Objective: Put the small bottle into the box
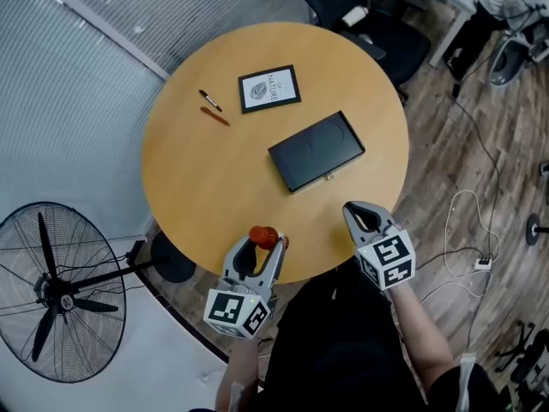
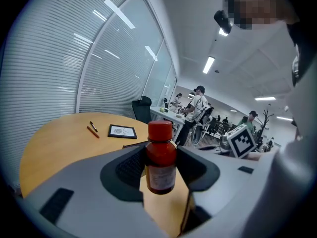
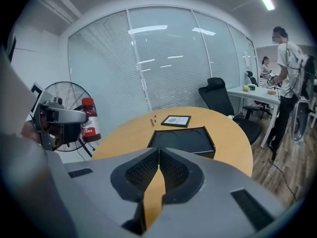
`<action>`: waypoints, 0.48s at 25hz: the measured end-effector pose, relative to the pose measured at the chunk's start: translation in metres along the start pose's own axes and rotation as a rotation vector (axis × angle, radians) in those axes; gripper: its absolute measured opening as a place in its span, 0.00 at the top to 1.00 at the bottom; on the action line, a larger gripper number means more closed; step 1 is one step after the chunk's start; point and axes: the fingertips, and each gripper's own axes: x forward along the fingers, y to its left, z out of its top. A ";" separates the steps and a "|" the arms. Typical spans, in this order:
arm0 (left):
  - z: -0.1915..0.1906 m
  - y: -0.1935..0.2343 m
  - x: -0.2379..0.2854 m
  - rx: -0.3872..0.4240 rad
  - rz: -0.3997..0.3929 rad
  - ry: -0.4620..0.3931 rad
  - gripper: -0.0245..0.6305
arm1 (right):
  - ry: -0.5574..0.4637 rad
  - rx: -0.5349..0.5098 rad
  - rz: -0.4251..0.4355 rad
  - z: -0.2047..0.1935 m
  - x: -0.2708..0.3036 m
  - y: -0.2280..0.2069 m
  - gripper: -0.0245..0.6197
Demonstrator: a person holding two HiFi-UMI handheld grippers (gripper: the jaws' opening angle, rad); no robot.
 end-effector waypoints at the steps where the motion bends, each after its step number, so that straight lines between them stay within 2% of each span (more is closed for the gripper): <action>1: 0.000 0.000 0.002 0.000 0.000 0.001 0.66 | 0.007 0.003 -0.001 -0.003 0.004 -0.002 0.93; 12: 0.001 -0.005 0.014 -0.012 0.018 0.006 0.66 | 0.079 0.034 0.001 -0.027 0.040 -0.021 0.90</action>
